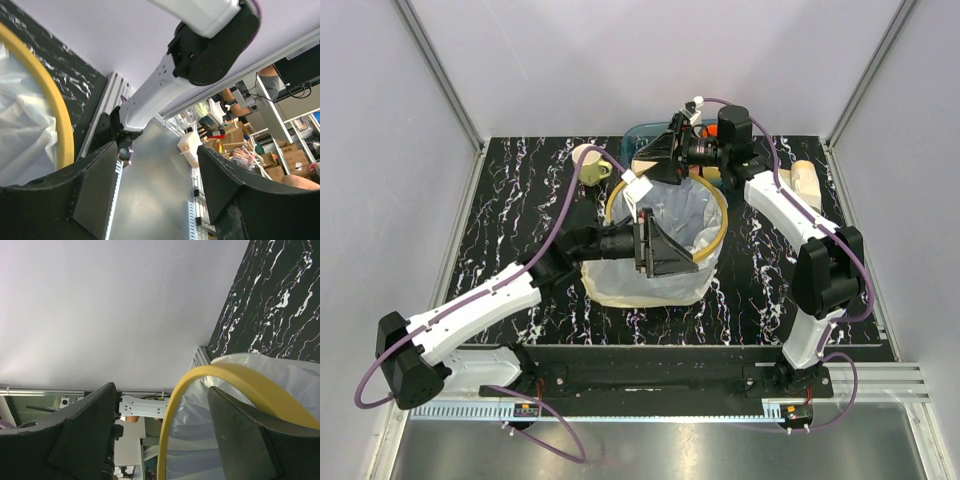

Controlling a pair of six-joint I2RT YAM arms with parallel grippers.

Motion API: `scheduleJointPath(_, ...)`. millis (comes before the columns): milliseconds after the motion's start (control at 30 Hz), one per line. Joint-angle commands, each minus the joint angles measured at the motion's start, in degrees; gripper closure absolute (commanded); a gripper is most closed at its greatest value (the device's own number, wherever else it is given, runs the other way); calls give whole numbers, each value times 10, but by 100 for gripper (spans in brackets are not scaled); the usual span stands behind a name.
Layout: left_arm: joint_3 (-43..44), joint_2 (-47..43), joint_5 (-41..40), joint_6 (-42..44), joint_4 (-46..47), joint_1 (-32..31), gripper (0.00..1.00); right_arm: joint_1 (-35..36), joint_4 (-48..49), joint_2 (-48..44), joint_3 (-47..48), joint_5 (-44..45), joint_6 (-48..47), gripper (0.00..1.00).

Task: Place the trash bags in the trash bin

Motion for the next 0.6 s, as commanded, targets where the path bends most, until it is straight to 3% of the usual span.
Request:
scheduleJointPath(0, 11, 14, -32, -62, -51, -11, 32, -1, 9, 5, 9, 3, 3, 17)
scheduleJointPath(367, -82, 29, -61, -160, -80, -7, 34, 0, 19, 9, -5, 4, 13, 17)
scheduleJointPath(467, -76, 22, -56, -145, -71, -7, 35, 0, 19, 9, -5, 4, 11, 17)
scheduleJointPath(567, -7, 23, -56, -80, -59, -7, 35, 1, 26, 5, -1, 0, 12, 17)
